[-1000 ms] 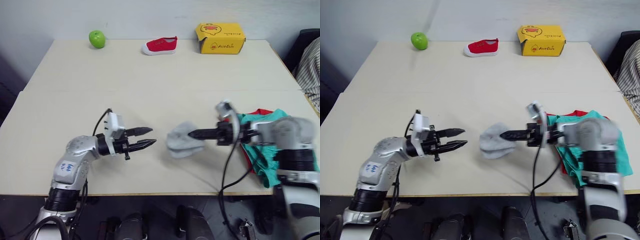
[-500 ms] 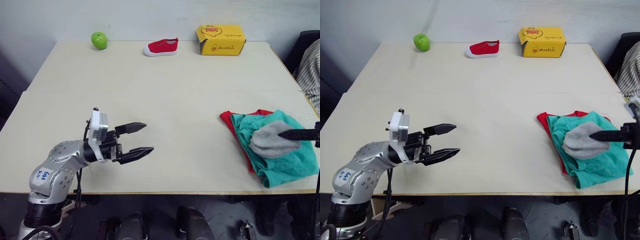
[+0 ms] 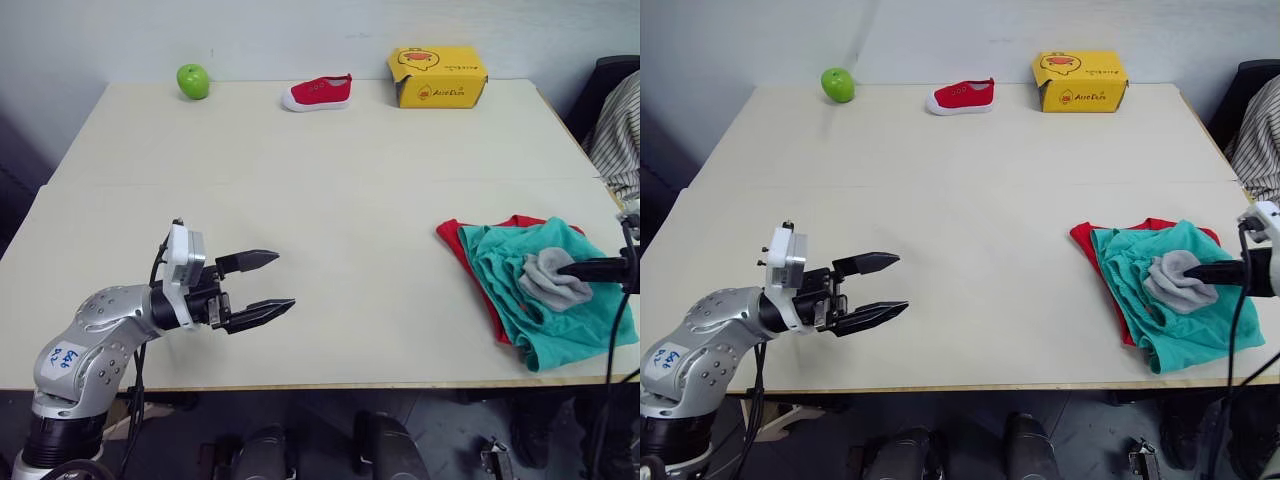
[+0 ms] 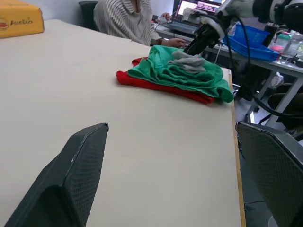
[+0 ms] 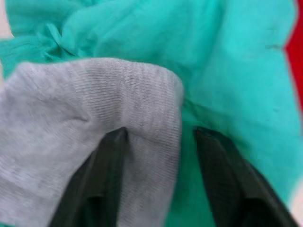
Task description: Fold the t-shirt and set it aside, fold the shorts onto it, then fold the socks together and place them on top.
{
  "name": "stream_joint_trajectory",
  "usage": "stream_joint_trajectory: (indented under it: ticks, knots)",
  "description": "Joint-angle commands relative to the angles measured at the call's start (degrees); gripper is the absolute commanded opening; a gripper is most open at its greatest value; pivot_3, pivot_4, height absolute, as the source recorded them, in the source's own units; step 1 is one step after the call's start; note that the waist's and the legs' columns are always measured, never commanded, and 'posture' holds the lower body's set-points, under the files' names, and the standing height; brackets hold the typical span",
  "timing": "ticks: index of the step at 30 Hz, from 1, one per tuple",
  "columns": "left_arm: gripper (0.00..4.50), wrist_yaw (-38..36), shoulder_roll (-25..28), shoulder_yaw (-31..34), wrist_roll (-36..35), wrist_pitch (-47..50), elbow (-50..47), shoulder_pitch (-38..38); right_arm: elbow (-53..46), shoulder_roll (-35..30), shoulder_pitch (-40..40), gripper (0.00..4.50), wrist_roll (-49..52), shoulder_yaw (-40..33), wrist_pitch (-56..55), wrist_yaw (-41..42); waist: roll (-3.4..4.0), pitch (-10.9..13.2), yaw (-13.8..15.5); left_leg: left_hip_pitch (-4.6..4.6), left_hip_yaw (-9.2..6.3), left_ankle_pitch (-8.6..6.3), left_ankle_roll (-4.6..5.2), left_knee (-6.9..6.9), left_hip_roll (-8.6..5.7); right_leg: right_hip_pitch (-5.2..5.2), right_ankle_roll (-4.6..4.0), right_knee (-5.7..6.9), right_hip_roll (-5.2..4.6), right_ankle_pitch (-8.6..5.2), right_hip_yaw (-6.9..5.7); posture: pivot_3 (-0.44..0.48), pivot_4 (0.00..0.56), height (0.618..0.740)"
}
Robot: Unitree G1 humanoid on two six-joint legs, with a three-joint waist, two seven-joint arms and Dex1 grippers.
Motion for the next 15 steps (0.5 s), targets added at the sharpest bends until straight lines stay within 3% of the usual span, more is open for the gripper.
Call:
stream_joint_trajectory:
  ticks: [1,3,9,11,15]
  knots:
    - [4.50,-0.6,2.2,3.3,-0.1,-1.3,-1.2,1.4,-1.1,-3.8,-0.4,3.70,-1.4,-3.6,-10.2,-1.6,0.03,0.0,-0.1,0.01,0.02,0.00,0.00,0.00,0.01,-0.01,0.00,0.01,0.00,0.00,0.02,0.000,0.150,0.740]
    - [4.50,-2.6,4.3,5.3,2.2,-3.8,0.8,3.7,-2.2,-3.8,-0.4,4.43,1.7,-8.2,-20.0,0.2,0.03,0.0,-0.4,0.04,0.02,0.00,-0.02,0.00,0.02,0.01,0.00,0.02,0.03,0.00,0.02,0.000,0.150,0.740]
    - [4.50,-4.2,8.9,8.8,9.0,-9.8,6.7,8.7,-16.4,2.4,5.1,4.43,9.9,-14.9,-24.9,9.6,0.13,0.1,-1.4,0.50,0.26,-0.06,-0.21,-0.13,0.25,0.19,-0.12,0.08,0.29,-0.06,0.27,0.000,0.150,0.740]
    - [4.50,-5.4,10.1,9.7,12.4,-13.3,8.5,11.8,-29.8,7.9,14.2,4.43,14.6,-16.4,-25.9,10.0,-0.02,0.0,-1.3,0.50,0.25,-0.06,-0.21,-0.16,0.28,0.18,-0.12,0.11,0.27,-0.07,0.28,0.000,0.150,0.740]
    - [4.50,-4.6,9.3,10.6,19.7,-24.4,11.8,15.7,-45.5,19.2,28.0,4.43,18.3,-18.4,-34.7,6.0,-0.02,0.1,-0.7,0.55,0.28,-0.13,-0.31,-0.24,0.34,0.14,-0.23,0.42,0.29,-0.13,0.25,0.000,0.150,0.740]
